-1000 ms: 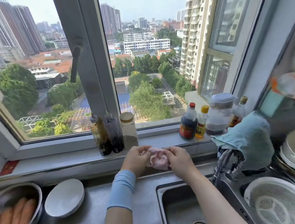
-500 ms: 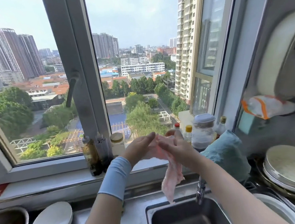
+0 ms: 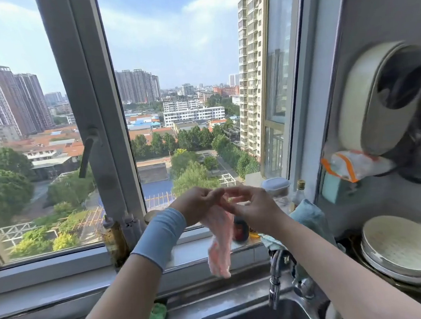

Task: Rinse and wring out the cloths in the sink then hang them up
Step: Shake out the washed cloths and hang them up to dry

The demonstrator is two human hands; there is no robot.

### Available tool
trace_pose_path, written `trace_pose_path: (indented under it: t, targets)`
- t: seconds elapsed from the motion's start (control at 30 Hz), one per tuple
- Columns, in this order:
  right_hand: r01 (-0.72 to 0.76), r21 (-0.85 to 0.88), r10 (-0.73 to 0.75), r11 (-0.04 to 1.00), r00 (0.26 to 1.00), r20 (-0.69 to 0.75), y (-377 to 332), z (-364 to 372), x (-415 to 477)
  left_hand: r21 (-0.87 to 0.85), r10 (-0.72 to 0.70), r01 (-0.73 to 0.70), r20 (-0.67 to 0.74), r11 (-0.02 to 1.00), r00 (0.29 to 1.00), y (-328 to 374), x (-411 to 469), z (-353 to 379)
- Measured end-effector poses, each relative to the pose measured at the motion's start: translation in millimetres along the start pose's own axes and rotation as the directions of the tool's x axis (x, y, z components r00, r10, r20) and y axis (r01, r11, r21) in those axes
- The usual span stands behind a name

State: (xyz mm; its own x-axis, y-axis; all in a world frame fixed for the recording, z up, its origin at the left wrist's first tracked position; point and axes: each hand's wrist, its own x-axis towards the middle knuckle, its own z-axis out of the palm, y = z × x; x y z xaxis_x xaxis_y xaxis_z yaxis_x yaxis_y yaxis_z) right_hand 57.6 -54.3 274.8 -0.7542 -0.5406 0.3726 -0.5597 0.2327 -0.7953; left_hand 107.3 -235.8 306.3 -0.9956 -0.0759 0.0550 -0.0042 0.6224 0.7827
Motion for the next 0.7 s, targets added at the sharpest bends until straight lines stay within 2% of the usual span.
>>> trace_pose_path:
  t: [0.07,0.17,0.37,0.43,0.47,0.53,0.57,0.63,0.7]
  targets:
    - [-0.013,0.071,0.016,0.997,0.999,-0.046,-2,-3,4,0.119,0.043,-0.045,0.024,0.992,0.999,5,1,-1]
    - [-0.042,0.139,0.056,0.989,0.994,-0.097,-2,-8,8,0.158,0.075,-0.083,0.057,0.984,0.996,6,1,-5]
    - [-0.205,0.336,0.235,0.919,0.971,-0.052,0,-10,13,0.409,0.049,-0.049,0.011,0.911,0.999,-6,2,-21]
    - [-0.230,0.387,0.271,0.893,0.961,-0.053,1,-11,16,0.400,0.046,-0.053,0.026,0.915,0.999,-12,4,-25]
    - [-0.239,0.404,0.278,0.883,0.960,-0.038,1,-12,16,0.331,0.037,-0.048,0.041,0.943,0.998,-14,5,-25]
    - [-0.251,0.377,0.269,0.892,0.963,0.006,-1,-15,16,0.182,0.036,-0.040,0.025,0.982,0.999,-17,6,-22]
    - [-0.255,0.345,0.263,0.903,0.964,0.026,-2,-16,15,0.162,0.051,-0.048,-0.015,0.986,0.999,-19,9,-21]
    - [-0.249,0.261,0.248,0.933,0.968,0.034,-4,-19,14,0.231,0.095,-0.077,-0.070,0.970,0.993,-23,13,-18]
    - [-0.226,0.173,0.229,0.959,0.973,0.002,-5,-25,13,0.385,0.126,-0.099,-0.046,0.918,0.991,-26,15,-19]
